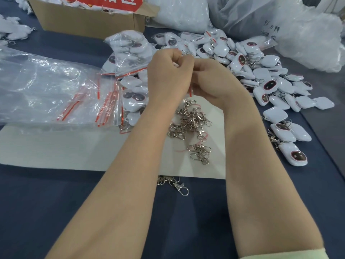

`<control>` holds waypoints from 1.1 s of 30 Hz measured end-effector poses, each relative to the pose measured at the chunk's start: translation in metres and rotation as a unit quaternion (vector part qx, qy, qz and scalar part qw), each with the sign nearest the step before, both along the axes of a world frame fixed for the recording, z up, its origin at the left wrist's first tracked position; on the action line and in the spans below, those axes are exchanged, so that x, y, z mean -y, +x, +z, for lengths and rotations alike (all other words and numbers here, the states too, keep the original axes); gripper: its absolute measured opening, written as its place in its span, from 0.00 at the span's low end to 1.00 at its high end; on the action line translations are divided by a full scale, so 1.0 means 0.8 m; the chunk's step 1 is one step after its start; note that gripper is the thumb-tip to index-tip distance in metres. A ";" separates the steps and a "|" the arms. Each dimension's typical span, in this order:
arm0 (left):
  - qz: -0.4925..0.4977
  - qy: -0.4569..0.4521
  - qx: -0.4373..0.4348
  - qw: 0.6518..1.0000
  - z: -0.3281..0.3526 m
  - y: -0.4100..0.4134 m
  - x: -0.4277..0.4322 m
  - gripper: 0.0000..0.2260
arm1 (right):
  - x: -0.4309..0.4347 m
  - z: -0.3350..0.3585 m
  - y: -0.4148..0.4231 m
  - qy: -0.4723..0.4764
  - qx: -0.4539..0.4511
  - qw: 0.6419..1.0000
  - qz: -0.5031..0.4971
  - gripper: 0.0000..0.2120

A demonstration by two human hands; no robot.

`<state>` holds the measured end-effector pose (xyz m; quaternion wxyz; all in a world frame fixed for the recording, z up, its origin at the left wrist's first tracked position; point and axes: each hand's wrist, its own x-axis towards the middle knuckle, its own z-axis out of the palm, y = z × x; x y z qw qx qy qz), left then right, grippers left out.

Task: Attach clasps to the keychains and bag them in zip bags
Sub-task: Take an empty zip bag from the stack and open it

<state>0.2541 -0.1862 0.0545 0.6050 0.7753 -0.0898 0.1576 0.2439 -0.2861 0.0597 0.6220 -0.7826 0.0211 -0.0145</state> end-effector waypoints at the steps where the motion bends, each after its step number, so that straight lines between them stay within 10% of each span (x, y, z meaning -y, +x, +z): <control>1: 0.001 0.001 -0.005 1.000 -0.002 0.001 -0.001 0.09 | 0.003 0.000 0.000 0.052 -0.006 0.999 -0.004 0.10; 4: -0.006 0.016 -0.027 0.999 -0.013 0.005 0.000 0.07 | 0.008 -0.001 0.000 0.105 -0.013 0.994 -0.039 0.08; 14: -0.017 0.051 -0.025 0.998 -0.026 0.005 0.000 0.07 | 0.038 -0.030 0.014 -0.210 0.064 0.918 -0.331 0.13; 20: 0.040 0.162 0.006 0.986 -0.037 0.008 0.000 0.10 | 0.018 -0.057 0.015 -0.329 0.040 0.929 -0.166 0.15; 24: 0.038 0.265 0.036 0.963 -0.051 0.007 0.003 0.11 | 0.018 -0.069 0.024 -0.519 -0.033 0.852 -0.060 0.20; 33: 0.050 0.257 0.046 0.964 -0.059 0.009 0.007 0.10 | 0.018 -0.083 0.032 -0.541 -0.027 0.834 -0.100 0.24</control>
